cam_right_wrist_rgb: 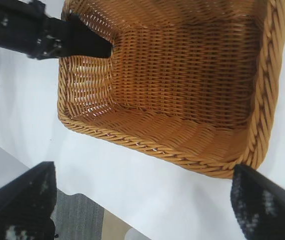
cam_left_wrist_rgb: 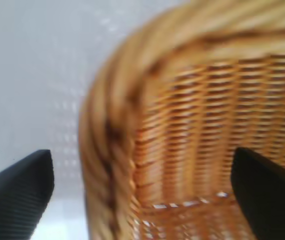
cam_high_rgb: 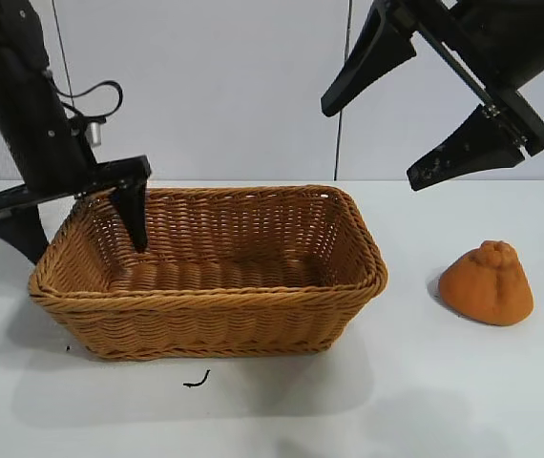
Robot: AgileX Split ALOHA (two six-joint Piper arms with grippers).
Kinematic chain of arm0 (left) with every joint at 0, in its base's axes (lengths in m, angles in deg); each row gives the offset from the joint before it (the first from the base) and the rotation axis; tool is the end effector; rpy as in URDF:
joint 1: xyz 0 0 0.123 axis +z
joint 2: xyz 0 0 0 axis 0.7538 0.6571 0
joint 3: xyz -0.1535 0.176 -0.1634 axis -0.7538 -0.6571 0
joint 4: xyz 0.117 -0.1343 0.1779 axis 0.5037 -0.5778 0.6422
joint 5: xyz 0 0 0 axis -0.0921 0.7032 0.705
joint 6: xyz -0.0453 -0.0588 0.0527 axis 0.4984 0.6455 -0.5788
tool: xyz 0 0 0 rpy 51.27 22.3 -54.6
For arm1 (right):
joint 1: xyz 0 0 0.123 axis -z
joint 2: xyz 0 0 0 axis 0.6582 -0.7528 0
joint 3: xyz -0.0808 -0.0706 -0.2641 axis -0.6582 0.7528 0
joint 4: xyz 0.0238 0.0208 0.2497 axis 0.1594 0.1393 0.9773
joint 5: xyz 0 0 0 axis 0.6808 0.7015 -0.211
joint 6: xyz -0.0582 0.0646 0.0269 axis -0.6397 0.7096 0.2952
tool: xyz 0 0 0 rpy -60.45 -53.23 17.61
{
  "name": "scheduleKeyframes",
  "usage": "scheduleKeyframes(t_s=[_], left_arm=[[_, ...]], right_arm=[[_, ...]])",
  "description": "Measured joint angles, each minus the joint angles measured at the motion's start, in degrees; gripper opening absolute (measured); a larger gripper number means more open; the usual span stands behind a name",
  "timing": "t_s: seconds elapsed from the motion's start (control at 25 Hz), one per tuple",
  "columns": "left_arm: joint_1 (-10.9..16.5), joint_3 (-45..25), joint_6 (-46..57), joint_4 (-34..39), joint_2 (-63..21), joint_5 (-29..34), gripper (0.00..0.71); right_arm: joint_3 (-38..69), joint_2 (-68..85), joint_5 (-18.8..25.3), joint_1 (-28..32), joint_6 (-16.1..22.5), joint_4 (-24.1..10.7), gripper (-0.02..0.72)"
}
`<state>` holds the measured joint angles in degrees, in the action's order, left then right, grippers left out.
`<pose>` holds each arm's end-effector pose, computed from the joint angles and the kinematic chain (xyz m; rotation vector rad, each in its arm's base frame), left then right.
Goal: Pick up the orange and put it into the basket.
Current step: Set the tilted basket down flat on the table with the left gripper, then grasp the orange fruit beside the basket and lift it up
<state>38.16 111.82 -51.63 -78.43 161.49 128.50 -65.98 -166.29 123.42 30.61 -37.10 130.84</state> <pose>0.4290 -0.0989 0.2441 0.0335 2.9419 -0.3311 0.3024 0.1069 0.2616 -0.0603 2.6695 0.9207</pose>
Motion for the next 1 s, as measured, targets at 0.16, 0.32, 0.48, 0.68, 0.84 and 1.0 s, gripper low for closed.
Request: scheduleKeyframes(t_s=[0.16, 0.32, 0.48, 0.68, 0.84, 1.0], left_arm=[[2.6, 4.2, 0.0, 5.4, -0.3, 0.9, 0.694], [7.2, 4.9, 0.0, 9.6, -0.3, 1.2, 0.694], [10.7, 4.2, -0.8, 10.8, -0.9, 1.3, 0.694], [11.0, -2.8, -2.9, 10.8, -6.4, 1.3, 0.694], [11.0, -12.9, -4.1, 11.6, -16.1, 1.3, 0.694], [11.0, -23.9, -4.3, 12.8, -29.4, 1.5, 0.694]], right_arm=[[0.0, 0.0, 0.0, 0.0, 0.0, 0.0, 0.649], [0.0, 0.0, 0.0, 0.0, 0.0, -0.2, 0.649], [0.0, 0.0, 0.0, 0.0, 0.0, -0.4, 0.649], [0.0, 0.0, 0.1, 0.0, 0.0, -0.4, 0.649], [0.0, 0.0, 0.1, 0.0, 0.0, -0.4, 0.649], [0.0, 0.0, 0.1, 0.0, 0.0, -0.4, 0.649]])
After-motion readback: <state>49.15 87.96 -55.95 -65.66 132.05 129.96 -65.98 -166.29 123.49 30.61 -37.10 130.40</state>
